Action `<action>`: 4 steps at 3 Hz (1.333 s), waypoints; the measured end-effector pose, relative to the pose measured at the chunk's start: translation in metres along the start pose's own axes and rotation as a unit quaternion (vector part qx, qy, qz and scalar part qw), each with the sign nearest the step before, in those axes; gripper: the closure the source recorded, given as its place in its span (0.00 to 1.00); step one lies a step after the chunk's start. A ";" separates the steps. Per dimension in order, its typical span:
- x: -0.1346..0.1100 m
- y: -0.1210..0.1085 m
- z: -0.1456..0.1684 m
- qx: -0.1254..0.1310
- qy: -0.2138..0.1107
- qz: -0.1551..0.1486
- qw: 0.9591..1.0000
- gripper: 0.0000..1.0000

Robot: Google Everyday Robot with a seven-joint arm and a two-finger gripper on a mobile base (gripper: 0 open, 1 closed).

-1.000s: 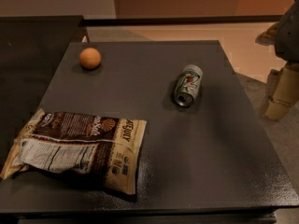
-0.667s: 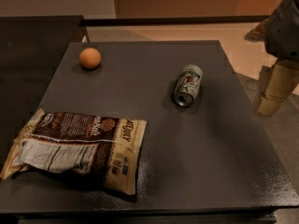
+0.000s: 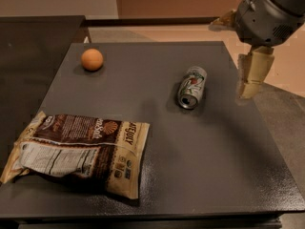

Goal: Place 7up can upright

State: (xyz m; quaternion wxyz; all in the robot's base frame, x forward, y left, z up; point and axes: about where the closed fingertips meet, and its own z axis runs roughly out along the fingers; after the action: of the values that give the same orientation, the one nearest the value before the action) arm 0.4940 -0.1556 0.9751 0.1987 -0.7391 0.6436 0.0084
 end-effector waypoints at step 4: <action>0.010 -0.047 0.081 -0.051 0.021 -0.366 0.929 0.00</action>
Offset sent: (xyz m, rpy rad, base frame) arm 0.0695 0.0158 -0.0392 -0.1626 -0.0879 0.7102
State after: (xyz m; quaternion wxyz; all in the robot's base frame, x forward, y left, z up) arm 0.5598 -0.1358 0.9111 0.1360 -0.9324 0.3315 -0.0473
